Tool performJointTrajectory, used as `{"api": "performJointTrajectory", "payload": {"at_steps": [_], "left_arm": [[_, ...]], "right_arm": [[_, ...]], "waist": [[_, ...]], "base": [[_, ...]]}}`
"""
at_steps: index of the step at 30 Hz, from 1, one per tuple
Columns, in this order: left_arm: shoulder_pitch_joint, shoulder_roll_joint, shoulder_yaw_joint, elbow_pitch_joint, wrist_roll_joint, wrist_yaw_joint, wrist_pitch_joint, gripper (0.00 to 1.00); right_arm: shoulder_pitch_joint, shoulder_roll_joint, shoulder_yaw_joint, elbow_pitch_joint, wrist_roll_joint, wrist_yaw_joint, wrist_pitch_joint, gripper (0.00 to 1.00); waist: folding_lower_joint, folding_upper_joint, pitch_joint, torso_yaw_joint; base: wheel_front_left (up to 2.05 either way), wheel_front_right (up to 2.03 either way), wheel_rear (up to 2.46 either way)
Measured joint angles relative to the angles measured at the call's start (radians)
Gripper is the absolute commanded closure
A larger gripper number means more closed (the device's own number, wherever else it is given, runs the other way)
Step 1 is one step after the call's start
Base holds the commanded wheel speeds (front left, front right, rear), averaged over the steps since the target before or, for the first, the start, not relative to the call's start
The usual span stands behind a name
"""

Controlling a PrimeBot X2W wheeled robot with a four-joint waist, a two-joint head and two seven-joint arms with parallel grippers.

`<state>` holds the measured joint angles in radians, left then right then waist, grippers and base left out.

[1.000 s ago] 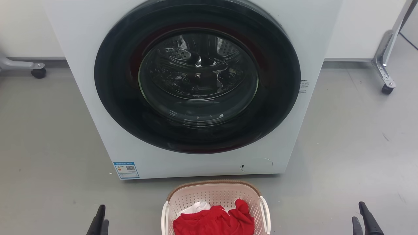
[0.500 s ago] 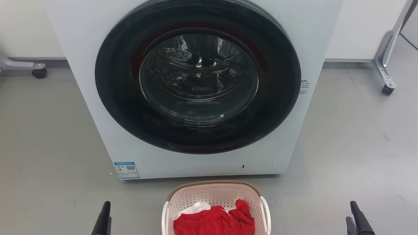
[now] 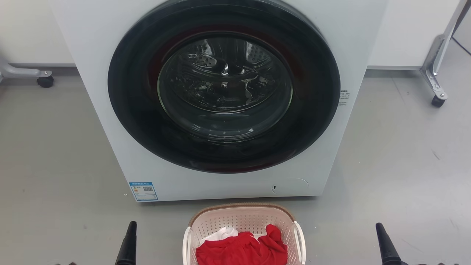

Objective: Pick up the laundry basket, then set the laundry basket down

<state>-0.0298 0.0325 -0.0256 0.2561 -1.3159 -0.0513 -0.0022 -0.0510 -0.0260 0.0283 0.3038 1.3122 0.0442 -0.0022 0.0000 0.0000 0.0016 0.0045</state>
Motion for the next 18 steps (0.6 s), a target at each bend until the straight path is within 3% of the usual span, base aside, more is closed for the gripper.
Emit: {"api": "performJointTrajectory", "payload": {"at_steps": [18], "left_arm": [[0.0,0.039,-0.105,-0.048,0.362,0.045,-0.063,0.0]], "right_arm": [[-0.006,-0.025,0.117,-0.011,-0.339,-0.046,-0.063,0.0]], "waist": [[0.0,0.0,0.007,0.004]], "base": [[0.0,0.0,0.0]]}}
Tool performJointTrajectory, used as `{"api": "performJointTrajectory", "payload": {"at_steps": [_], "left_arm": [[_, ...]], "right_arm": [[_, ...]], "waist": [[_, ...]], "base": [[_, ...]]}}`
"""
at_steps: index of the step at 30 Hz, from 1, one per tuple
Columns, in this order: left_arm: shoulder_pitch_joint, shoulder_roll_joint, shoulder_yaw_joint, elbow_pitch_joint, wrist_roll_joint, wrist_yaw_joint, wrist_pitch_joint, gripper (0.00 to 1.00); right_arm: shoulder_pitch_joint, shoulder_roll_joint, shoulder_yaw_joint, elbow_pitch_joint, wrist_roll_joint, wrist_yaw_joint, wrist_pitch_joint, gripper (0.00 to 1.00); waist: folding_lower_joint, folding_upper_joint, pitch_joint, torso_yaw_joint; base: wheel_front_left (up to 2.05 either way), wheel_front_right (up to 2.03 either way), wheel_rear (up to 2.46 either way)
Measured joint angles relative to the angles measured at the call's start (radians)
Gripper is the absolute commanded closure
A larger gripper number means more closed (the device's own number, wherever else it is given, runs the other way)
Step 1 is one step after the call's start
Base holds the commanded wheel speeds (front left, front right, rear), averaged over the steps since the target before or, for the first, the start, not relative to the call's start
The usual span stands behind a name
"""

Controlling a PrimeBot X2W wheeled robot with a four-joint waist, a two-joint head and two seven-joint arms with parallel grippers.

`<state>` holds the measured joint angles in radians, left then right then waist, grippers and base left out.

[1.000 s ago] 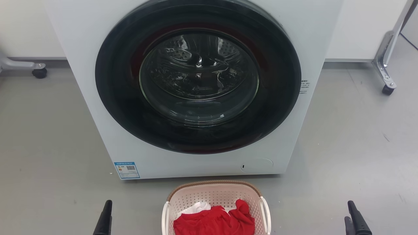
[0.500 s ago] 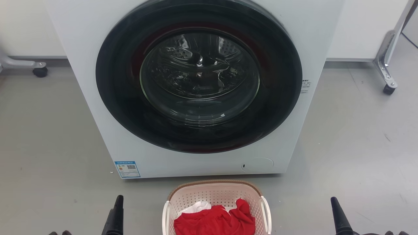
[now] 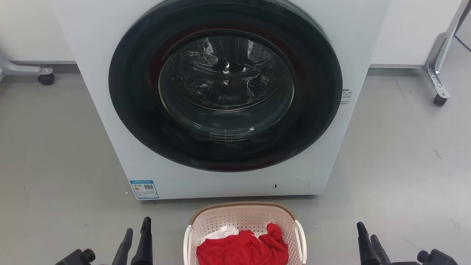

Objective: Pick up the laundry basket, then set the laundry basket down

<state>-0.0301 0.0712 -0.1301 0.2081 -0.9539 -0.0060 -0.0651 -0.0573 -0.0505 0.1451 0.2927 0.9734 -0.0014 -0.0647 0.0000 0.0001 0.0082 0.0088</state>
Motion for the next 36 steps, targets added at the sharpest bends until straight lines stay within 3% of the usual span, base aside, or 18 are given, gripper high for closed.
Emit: {"api": "performJointTrajectory", "payload": {"at_steps": [16,36], "left_arm": [[0.001,0.038,-0.069,-0.017,0.326,0.043,-0.061,0.0],[0.019,0.039,-0.136,-0.021,0.659,0.095,-0.139,0.0]], "right_arm": [[0.003,-0.004,0.065,-0.003,-0.281,-0.043,-0.061,0.0],[0.011,-0.005,0.135,0.0,-0.607,-0.091,-0.137,0.0]], "waist": [[0.0,0.0,0.0,0.0],[0.0,0.0,0.004,0.001]], "base": [[0.0,0.0,0.0],[0.0,0.0,0.0]]}}
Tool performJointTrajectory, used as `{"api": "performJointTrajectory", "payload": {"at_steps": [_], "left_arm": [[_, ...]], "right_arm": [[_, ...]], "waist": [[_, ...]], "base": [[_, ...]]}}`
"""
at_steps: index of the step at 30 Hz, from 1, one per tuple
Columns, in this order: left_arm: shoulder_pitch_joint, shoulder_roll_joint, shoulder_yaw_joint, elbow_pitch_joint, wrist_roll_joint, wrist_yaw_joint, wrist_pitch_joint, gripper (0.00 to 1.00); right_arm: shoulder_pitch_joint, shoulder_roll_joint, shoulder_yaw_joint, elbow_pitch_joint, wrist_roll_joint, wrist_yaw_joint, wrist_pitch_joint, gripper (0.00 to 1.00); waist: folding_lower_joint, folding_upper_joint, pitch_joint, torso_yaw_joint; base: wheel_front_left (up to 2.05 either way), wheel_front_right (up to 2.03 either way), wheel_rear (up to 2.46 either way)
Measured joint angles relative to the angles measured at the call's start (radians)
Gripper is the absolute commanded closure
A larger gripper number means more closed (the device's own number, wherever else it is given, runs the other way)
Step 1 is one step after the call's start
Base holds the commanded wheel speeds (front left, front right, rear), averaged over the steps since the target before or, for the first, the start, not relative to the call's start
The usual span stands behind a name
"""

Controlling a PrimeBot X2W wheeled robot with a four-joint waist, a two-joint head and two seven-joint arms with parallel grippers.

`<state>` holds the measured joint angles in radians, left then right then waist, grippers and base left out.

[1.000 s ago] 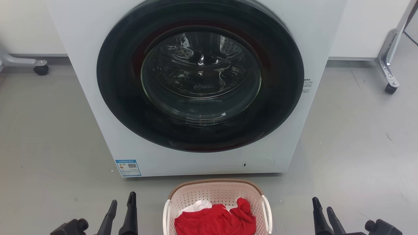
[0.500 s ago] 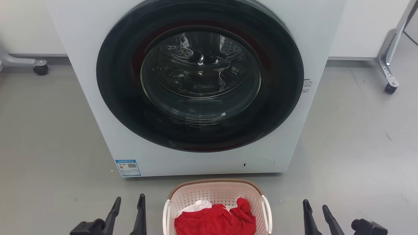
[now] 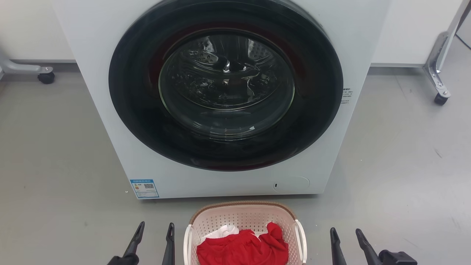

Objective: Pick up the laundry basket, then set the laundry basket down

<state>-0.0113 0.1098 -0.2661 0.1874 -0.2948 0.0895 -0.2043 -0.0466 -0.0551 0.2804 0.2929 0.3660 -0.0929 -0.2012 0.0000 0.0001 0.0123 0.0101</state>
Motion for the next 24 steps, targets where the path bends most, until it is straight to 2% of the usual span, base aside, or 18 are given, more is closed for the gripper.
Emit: {"api": "performJointTrajectory", "payload": {"at_steps": [14,24], "left_arm": [[0.026,-0.006,-0.021,-0.006,0.176,0.035,-0.045,0.0],[0.039,-0.018,-0.006,-0.004,0.165,0.035,-0.045,0.0]], "right_arm": [[0.017,0.002,0.046,-0.005,-0.19,-0.032,-0.048,0.0],[0.023,0.002,0.041,-0.005,-0.19,-0.032,-0.048,0.0]], "waist": [[0.0,0.0,-0.004,0.001],[0.0,-0.0001,-0.008,0.0]], "base": [[0.0,0.0,0.0],[0.0,0.0,0.0]]}}
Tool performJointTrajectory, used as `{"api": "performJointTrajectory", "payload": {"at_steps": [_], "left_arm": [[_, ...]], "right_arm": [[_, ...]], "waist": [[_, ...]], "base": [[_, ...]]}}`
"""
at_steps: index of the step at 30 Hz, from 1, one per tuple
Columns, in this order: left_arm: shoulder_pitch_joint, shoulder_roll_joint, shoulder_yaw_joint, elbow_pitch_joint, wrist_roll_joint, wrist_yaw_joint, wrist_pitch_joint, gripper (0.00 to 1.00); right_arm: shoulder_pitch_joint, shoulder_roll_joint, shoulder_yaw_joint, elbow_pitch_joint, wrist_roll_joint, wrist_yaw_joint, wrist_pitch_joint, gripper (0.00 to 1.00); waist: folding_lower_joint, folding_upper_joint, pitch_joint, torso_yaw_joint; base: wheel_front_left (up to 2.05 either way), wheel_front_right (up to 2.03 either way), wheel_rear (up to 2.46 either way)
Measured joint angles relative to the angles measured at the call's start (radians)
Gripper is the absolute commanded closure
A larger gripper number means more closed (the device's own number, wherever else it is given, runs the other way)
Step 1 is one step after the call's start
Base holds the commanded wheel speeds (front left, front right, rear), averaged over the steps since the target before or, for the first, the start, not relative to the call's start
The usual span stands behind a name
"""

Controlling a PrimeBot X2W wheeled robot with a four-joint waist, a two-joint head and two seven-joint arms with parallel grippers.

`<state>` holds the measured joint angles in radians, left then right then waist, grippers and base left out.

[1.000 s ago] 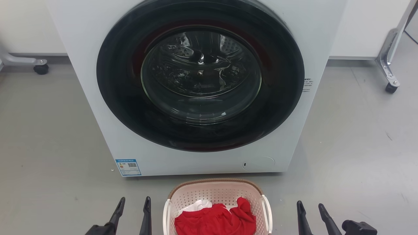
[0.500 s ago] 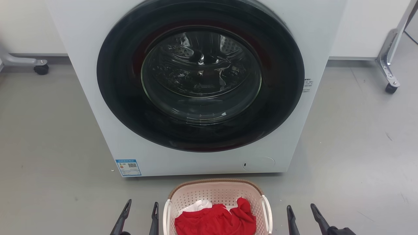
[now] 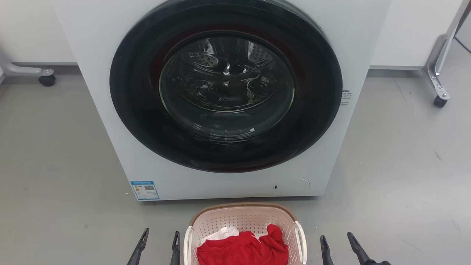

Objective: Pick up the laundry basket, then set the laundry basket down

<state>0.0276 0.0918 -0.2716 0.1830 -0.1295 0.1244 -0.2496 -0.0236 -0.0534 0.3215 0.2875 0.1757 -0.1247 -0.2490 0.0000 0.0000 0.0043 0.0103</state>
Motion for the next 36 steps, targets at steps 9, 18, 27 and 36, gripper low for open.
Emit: {"api": "performJointTrajectory", "payload": {"at_steps": [9,18,27,36], "left_arm": [[0.003,-0.005,0.004,0.001,0.0,0.0,0.0,0.0],[0.003,-0.007,0.008,0.001,0.0,0.0,0.0,0.0],[0.012,-0.008,0.016,-0.012,0.0,0.0,0.0,0.0],[-0.054,-0.008,0.016,-0.003,0.001,-0.001,0.0,0.0]], "right_arm": [[0.013,0.001,-0.001,-0.005,0.0,0.0,0.0,0.0],[0.013,0.001,-0.001,-0.012,0.0,0.0,0.0,0.0],[0.011,0.002,-0.002,-0.031,0.0,0.0,0.0,0.0],[-0.061,0.002,-0.018,-0.025,0.0,0.002,0.0,0.0]], "waist": [[0.0,0.0,-0.001,0.0],[0.0,0.0,0.007,0.0],[0.0,0.0,0.05,-0.003],[0.0,0.0001,0.136,-0.006]], "base": [[0.0,0.0,0.0],[0.0,0.0,0.0],[0.0,0.0,0.0],[0.0,0.0,0.0]]}}
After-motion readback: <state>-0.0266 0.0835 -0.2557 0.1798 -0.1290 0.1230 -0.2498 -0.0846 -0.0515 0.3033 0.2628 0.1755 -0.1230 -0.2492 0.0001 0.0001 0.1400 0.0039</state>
